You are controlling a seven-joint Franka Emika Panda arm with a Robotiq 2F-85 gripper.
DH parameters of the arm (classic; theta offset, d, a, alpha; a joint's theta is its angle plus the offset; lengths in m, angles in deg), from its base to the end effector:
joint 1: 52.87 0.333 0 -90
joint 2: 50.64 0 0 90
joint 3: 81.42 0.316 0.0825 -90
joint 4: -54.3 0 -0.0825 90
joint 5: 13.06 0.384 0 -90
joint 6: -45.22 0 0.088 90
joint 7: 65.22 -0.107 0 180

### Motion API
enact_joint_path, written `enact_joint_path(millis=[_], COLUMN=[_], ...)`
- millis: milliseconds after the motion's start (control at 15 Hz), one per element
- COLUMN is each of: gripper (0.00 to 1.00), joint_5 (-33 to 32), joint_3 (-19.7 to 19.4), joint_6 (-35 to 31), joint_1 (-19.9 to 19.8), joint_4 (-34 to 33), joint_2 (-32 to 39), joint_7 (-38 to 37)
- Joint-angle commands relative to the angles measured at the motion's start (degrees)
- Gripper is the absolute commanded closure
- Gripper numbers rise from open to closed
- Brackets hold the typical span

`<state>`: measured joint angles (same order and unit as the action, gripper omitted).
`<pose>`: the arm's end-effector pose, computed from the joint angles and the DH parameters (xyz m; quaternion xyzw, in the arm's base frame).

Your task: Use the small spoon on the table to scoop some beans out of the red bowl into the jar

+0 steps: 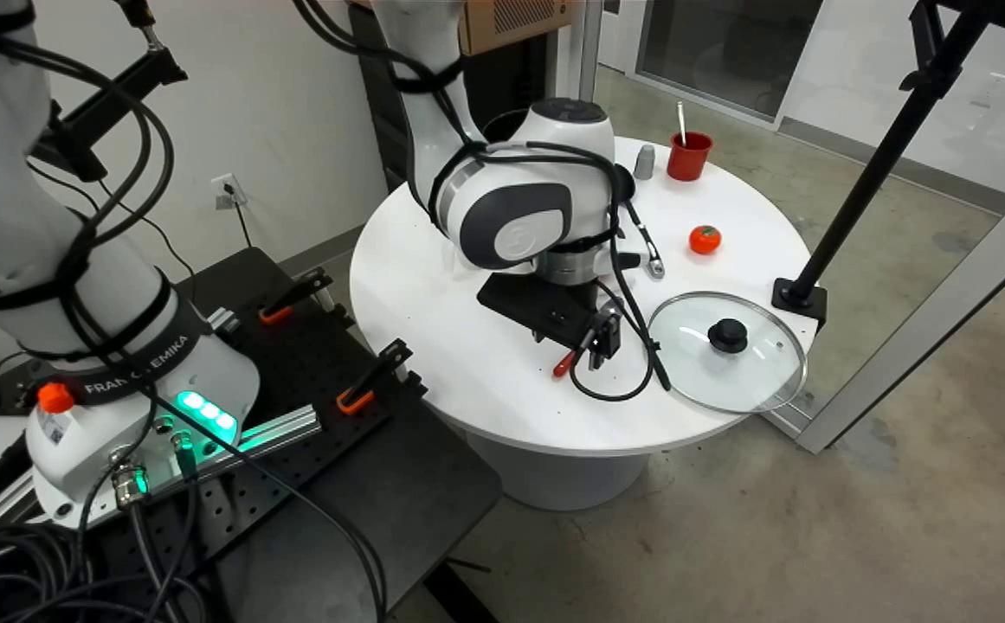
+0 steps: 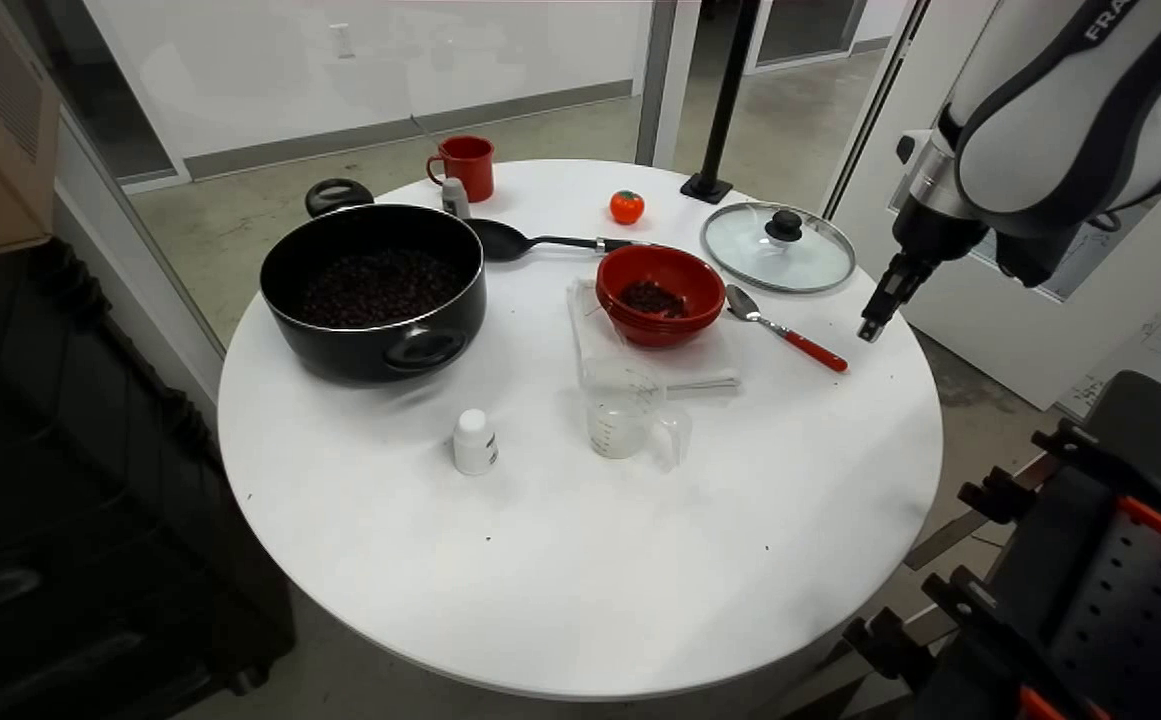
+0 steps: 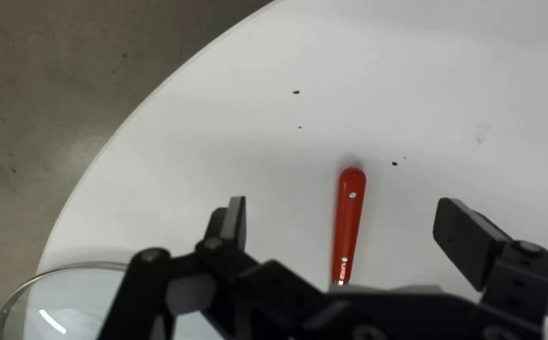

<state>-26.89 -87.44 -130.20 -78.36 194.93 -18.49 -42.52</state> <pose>0.3979 -0.2294 0.0834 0.9976 0.0518 0.0005 0.0453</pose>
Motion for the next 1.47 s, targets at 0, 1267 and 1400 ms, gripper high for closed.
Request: enact_joint_path(millis=[0, 1267, 1400], gripper=[0.0, 0.27, 0.4], joint_5=[1.68, 1.83, 1.75], joint_3=[1.96, -0.7, -0.59], joint_6=[0.07, 0.42, 0.31], joint_1=[0.15, 3.65, 3.49], joint_4=[-3.6, -13.01, -12.92], joint_2=[3.13, 15.85, 15.8], joint_7=[-0.84, -4.11, -3.96])
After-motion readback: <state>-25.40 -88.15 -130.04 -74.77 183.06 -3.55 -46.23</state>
